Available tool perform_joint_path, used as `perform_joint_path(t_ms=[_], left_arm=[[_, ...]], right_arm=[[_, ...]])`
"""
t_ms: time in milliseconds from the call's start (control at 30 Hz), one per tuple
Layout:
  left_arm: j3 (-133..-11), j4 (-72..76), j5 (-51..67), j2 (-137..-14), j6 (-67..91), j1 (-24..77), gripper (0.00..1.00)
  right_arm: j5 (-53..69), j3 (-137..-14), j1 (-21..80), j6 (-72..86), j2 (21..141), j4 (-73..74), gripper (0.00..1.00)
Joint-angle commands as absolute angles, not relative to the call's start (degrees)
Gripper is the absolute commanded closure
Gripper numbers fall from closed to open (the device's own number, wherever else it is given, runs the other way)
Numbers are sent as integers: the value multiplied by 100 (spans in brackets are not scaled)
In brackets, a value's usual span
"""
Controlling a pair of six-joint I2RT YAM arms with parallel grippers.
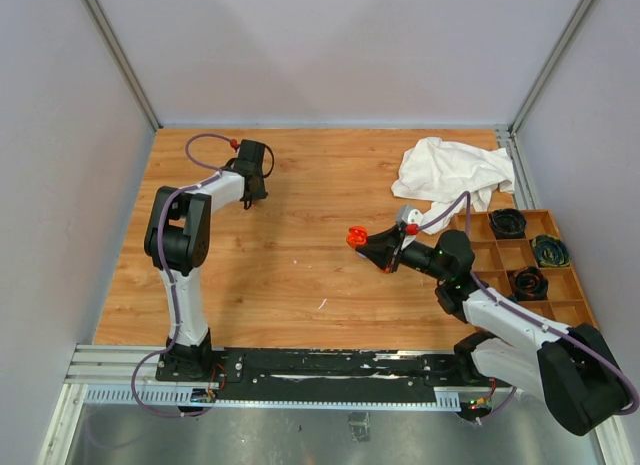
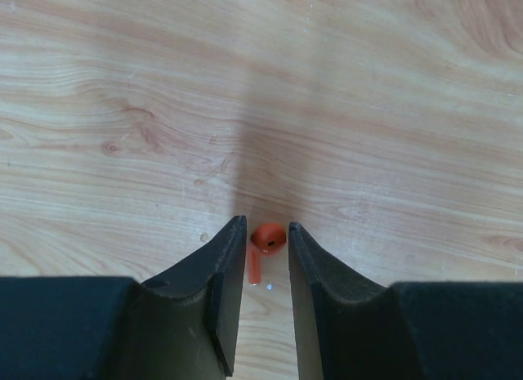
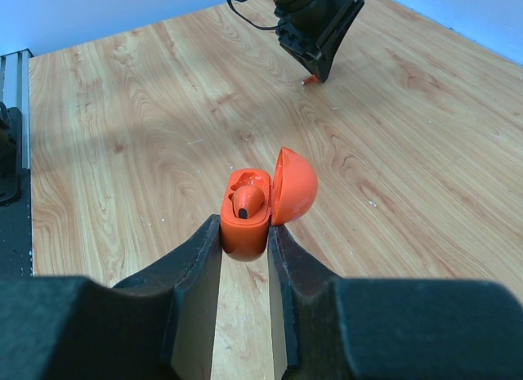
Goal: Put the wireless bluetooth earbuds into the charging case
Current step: Move the earbud to the center of the board.
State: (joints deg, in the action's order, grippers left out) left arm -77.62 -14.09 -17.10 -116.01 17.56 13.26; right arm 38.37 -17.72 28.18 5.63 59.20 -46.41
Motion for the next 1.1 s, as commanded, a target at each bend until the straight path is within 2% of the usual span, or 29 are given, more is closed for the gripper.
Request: perform_joint_path(t_ms=[0,367,733,1067], left_arm=[[-7919,-1590,-1793,-11710,1645,1310,67],[-7857,-1737,-1679,-11735,1611,1312,69],[-7910,-1923,-1614,-11793,1547,1307,65],[-7594,-1830,-1392,-11545,1592,1312,80]], right_arm=[[3831,-1868,3025,475,5933,-4750,99],[3831,-1870,3023,466,5906,-4719,99],[3836,-1885,3023,462,5852,-4684,99],[3836,-1885,3021,457,5779,-4648,99]])
